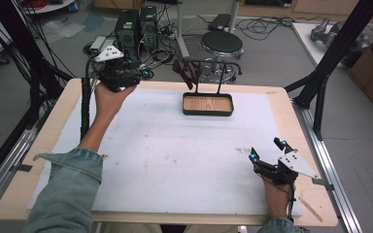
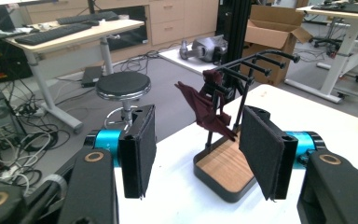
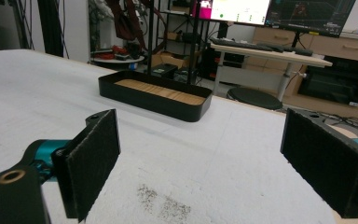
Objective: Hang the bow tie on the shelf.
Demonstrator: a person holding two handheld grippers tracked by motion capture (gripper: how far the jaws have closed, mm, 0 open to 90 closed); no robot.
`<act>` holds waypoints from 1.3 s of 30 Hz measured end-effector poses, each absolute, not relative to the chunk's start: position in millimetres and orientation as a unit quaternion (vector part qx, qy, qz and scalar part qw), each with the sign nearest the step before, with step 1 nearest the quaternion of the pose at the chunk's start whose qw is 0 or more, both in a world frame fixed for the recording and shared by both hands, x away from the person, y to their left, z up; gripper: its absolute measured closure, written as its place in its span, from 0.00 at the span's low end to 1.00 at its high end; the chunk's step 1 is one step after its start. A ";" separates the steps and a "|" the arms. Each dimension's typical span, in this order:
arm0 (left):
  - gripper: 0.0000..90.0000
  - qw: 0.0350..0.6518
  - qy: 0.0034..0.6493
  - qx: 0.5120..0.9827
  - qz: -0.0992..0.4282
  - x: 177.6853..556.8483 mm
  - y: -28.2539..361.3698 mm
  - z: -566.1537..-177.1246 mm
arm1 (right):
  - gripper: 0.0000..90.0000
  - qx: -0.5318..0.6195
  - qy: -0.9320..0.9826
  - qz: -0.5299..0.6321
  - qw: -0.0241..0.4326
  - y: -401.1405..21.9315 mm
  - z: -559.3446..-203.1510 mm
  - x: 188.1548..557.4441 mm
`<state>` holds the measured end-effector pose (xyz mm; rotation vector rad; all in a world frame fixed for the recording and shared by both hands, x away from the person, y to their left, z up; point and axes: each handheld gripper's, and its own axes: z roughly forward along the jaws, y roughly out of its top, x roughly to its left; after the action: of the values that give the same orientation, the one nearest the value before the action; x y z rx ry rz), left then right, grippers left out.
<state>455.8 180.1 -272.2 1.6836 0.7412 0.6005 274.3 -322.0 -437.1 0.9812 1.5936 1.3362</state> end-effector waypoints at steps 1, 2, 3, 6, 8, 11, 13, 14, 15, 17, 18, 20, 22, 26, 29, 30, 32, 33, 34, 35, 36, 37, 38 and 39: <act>0.49 0.567 0.317 0.716 0.258 452.8 183.4 -272.3 | 0.12 0.389 0.632 0.530 0.409 -322.0 -437.1 274.3; 0.48 0.567 0.319 0.714 0.259 450.3 185.8 -272.5 | 0.12 0.389 0.632 0.530 0.409 -322.0 -437.1 274.3; 0.46 0.566 0.319 0.714 0.262 448.5 187.7 -272.6 | 0.12 0.390 0.632 0.530 0.409 -322.0 -437.1 274.2; 0.43 0.564 0.323 0.710 0.272 440.2 194.0 -273.1 | 0.12 0.388 0.634 0.529 0.410 -321.9 -437.2 274.2; 0.39 0.558 0.321 0.710 0.285 433.2 198.0 -273.4 | 0.12 0.389 0.633 0.529 0.410 -321.7 -437.1 274.2; 0.33 0.557 0.319 0.709 0.293 424.1 203.1 -274.3 | 0.12 0.388 0.633 0.529 0.411 -321.9 -437.2 274.3; 0.33 0.561 0.317 0.706 0.294 416.8 207.8 -275.0 | 0.12 0.389 0.633 0.529 0.410 -321.6 -437.2 274.2; 0.32 0.564 0.316 0.703 0.295 413.0 210.3 -275.6 | 0.12 0.389 0.633 0.529 0.410 -321.6 -437.1 274.2; 0.31 0.566 0.314 0.702 0.297 410.2 212.1 -276.1 | 0.12 0.388 0.633 0.529 0.410 -321.7 -437.1 274.1; 0.29 0.569 0.313 0.699 0.299 401.3 218.6 -277.8 | 0.12 0.389 0.633 0.528 0.410 -321.6 -437.1 274.1; 0.28 0.569 0.315 0.698 0.299 397.8 221.0 -278.7 | 0.12 0.389 0.634 0.528 0.410 -321.8 -437.1 274.1; 0.25 0.570 0.316 0.696 0.300 391.7 225.5 -280.3 | 0.12 0.389 0.633 0.528 0.410 -321.6 -437.1 274.1; 0.23 0.572 0.320 0.692 0.302 384.8 230.4 -281.9 | 0.12 0.391 0.634 0.528 0.408 -321.2 -437.2 273.8; 0.18 0.574 0.320 0.687 0.309 369.6 237.6 -286.2 | 0.12 0.389 0.634 0.528 0.409 -321.4 -437.2 274.0; 0.18 0.571 0.317 0.690 0.312 358.4 240.1 -290.3 | 0.12 0.389 0.635 0.527 0.410 -321.2 -437.1 273.9; 0.17 0.569 0.316 0.692 0.313 355.1 240.9 -292.0 | 0.12 0.389 0.635 0.527 0.410 -321.2 -437.2 273.9; 0.17 0.561 0.314 0.697 0.316 348.3 241.9 -296.1 | 0.12 0.389 0.635 0.527 0.409 -320.9 -437.2 273.7; 0.17 0.558 0.313 0.700 0.319 344.8 242.8 -298.5 | 0.12 0.389 0.635 0.527 0.409 -320.9 -437.2 273.7; 0.17 0.557 0.313 0.700 0.320 341.4 244.0 -301.2 | 0.12 0.390 0.635 0.527 0.409 -320.9 -437.2 273.7; 0.17 0.556 0.313 0.701 0.319 338.1 245.8 -304.0 | 0.12 0.389 0.635 0.527 0.409 -320.8 -437.2 273.7; 0.16 0.555 0.315 0.701 0.318 334.6 247.0 -307.0 | 0.12 0.389 0.635 0.527 0.409 -320.9 -437.1 273.7; 0.16 0.552 0.318 0.701 0.320 330.3 248.5 -311.0 | 0.12 0.389 0.635 0.527 0.409 -320.8 -437.2 273.7; 0.16 0.551 0.319 0.702 0.321 327.8 249.3 -313.7 | 0.12 0.388 0.635 0.527 0.410 -321.0 -437.2 274.0; 0.16 0.550 0.319 0.703 0.319 324.6 250.4 -317.4 | 0.12 0.388 0.635 0.527 0.409 -321.1 -437.2 273.9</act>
<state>324.6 250.4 -317.4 1.6642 0.7555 0.7554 273.9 -321.1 -437.2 0.9781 1.5997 1.3282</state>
